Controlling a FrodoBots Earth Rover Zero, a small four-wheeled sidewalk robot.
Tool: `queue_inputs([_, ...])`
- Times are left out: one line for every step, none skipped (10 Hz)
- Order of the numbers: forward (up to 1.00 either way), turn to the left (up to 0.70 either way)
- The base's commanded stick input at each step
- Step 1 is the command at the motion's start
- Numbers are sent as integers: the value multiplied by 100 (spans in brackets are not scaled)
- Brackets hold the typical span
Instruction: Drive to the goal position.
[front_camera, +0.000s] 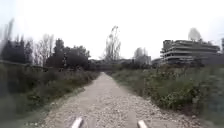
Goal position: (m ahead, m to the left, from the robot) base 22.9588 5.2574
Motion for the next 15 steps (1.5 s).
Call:
queue_inputs([70, 0])
queue_inputs([70, 0])
queue_inputs([70, 0])
queue_inputs([70, 0])
queue_inputs([70, 0])
queue_inputs([70, 0])
queue_inputs([70, 0])
queue_inputs([70, 0])
queue_inputs([70, 0])
queue_inputs([70, 0])
queue_inputs([70, 0])
queue_inputs([70, 0])
queue_inputs([70, 0])
queue_inputs([70, -24])
queue_inputs([70, -35])
